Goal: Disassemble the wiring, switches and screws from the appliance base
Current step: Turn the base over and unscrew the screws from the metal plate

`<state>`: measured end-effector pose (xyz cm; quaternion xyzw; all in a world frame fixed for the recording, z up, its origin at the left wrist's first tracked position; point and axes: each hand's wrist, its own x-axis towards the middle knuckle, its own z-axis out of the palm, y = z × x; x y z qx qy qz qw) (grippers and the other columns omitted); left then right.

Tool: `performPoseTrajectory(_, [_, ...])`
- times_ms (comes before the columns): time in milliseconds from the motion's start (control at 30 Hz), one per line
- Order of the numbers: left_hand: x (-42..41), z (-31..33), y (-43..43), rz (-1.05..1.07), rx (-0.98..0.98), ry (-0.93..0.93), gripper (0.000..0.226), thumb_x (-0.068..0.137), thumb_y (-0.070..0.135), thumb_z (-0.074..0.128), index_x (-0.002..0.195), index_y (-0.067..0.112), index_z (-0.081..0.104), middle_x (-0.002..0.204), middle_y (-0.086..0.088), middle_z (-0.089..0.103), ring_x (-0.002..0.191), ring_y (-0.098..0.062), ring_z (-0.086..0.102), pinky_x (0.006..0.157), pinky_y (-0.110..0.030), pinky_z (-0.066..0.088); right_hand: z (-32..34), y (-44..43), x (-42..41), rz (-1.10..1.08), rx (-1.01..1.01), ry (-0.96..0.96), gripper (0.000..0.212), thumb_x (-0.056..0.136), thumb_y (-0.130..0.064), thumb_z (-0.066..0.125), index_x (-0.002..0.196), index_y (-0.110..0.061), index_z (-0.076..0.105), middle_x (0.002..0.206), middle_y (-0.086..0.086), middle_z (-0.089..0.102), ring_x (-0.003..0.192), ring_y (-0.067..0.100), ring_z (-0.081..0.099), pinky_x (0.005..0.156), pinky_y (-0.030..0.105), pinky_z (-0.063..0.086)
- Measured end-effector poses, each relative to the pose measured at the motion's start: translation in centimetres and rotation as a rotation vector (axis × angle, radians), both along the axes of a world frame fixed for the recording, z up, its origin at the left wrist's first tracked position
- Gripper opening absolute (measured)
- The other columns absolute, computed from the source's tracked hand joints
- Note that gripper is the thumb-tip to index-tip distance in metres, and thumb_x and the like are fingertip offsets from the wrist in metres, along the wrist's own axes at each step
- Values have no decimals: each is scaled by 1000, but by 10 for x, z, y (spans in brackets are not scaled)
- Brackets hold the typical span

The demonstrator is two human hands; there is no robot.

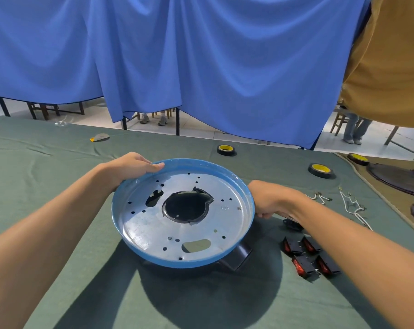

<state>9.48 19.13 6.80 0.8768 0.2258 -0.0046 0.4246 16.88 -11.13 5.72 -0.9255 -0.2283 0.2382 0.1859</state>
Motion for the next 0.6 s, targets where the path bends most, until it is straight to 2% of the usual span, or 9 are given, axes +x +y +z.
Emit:
performPoseTrajectory(133, [2, -2, -4, 4, -41, 9, 36, 87, 48, 65, 89, 14, 76, 77, -3, 76, 65, -21, 70, 55, -28, 51, 6, -14, 12, -99, -2, -103, 23, 69, -3, 68, 52, -12, 55, 46, 0, 49, 48, 17, 43, 48, 24, 37])
performPoseTrajectory(200, [4, -3, -5, 7, -61, 5, 35, 88, 47, 66, 90, 13, 76, 79, -4, 76, 68, -23, 71, 57, -30, 52, 11, -23, 20, -149, 5, -179, 7, 66, -2, 71, 63, -6, 65, 54, 5, 54, 53, 19, 46, 49, 27, 40])
performPoseTrajectory(267, [6, -5, -4, 18, -72, 2, 35, 87, 46, 66, 90, 12, 76, 79, -5, 76, 70, -25, 71, 59, -31, 53, 14, -32, 23, -159, -15, -245, 6, 70, -3, 71, 76, -5, 72, 66, 6, 63, 57, 18, 52, 49, 26, 44])
performPoseTrajectory(333, [7, -5, -2, 21, -84, 6, 35, 87, 45, 67, 91, 12, 76, 80, -6, 76, 71, -25, 72, 60, -32, 53, 14, -36, 23, -111, -13, -243, 7, 75, -8, 75, 79, -14, 74, 74, 2, 68, 62, 16, 57, 50, 24, 45])
performPoseTrajectory(433, [7, -7, 2, 31, -82, 12, 36, 86, 46, 68, 89, 11, 76, 79, -6, 76, 66, -24, 72, 55, -29, 52, 9, -33, 16, 19, 31, -144, 9, 74, -25, 81, 72, -25, 73, 61, -6, 61, 54, 13, 49, 45, 22, 40])
performPoseTrajectory(500, [7, -8, 4, 39, -76, 7, 36, 85, 46, 69, 85, 11, 77, 75, -6, 76, 58, -20, 71, 49, -26, 51, 3, -27, 10, 66, 42, -137, 12, 72, -30, 82, 73, -24, 72, 61, -4, 59, 55, 14, 48, 47, 24, 42])
performPoseTrajectory(600, [8, -10, 3, 57, -76, 2, 35, 84, 46, 70, 82, 12, 77, 73, -5, 75, 55, -20, 71, 49, -25, 50, -7, -17, 5, 57, 53, -188, 15, 74, -23, 81, 81, -14, 72, 73, 2, 69, 60, 16, 56, 55, 28, 50])
